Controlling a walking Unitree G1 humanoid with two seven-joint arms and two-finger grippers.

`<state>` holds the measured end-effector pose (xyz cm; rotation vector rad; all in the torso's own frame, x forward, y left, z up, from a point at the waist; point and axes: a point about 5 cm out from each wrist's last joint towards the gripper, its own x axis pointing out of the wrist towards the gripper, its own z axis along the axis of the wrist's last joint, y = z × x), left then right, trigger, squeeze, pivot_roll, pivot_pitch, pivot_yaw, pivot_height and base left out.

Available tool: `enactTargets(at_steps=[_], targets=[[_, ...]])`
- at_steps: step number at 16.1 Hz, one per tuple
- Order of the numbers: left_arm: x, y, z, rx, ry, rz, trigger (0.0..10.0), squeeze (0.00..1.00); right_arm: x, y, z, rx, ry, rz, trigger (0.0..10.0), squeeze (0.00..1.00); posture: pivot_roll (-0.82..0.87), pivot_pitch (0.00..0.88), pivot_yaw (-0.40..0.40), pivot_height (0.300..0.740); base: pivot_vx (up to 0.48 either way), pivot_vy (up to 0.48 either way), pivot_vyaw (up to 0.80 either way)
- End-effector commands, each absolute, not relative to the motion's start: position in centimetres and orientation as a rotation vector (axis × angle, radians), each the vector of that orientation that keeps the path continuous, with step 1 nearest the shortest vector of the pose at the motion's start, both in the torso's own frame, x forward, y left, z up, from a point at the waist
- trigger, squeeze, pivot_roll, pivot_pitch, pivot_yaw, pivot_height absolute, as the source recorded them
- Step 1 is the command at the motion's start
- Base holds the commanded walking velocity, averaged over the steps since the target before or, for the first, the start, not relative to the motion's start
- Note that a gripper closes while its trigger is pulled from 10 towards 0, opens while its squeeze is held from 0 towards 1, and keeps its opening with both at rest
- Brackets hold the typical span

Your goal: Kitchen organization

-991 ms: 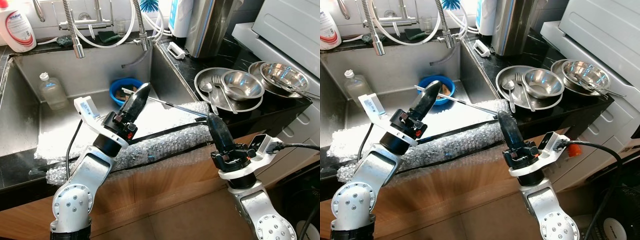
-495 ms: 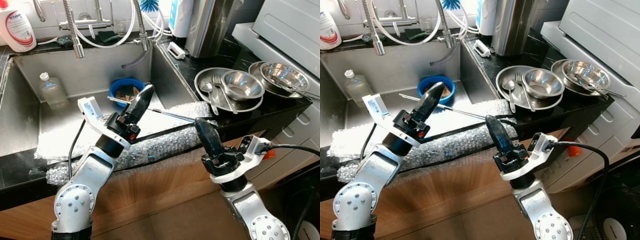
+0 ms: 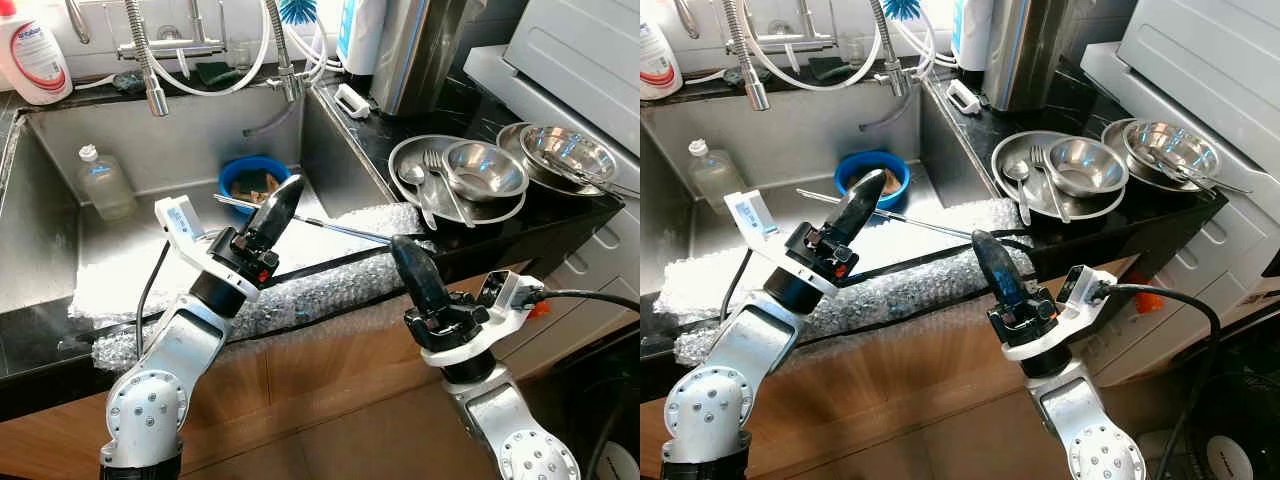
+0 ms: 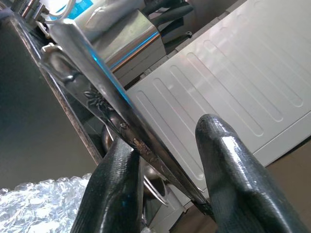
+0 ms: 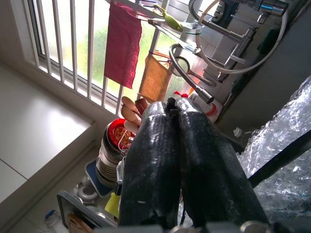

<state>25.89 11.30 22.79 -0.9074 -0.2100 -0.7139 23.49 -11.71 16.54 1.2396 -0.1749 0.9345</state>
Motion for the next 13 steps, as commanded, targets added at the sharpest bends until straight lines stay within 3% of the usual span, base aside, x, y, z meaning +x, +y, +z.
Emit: enactTargets(at_steps=[1, 13], targets=[[25.54, 10.77, 23.08, -0.902, -0.209, -0.749, 0.0, 0.00, 23.81, -12.03, 16.19, 1.225, -0.168, 0.898, 10.0, 0.00, 0.08, 0.135, -0.092, 0.740, 0.000, 0.000, 0.00], [25.72, 11.31, 23.34, -0.946, -0.235, -0.726, 0.0, 0.00, 24.25, -12.34, 16.32, 1.209, -0.185, 0.872, 10.0, 0.00, 0.08, 0.124, -0.091, 0.740, 0.000, 0.000, 0.00]])
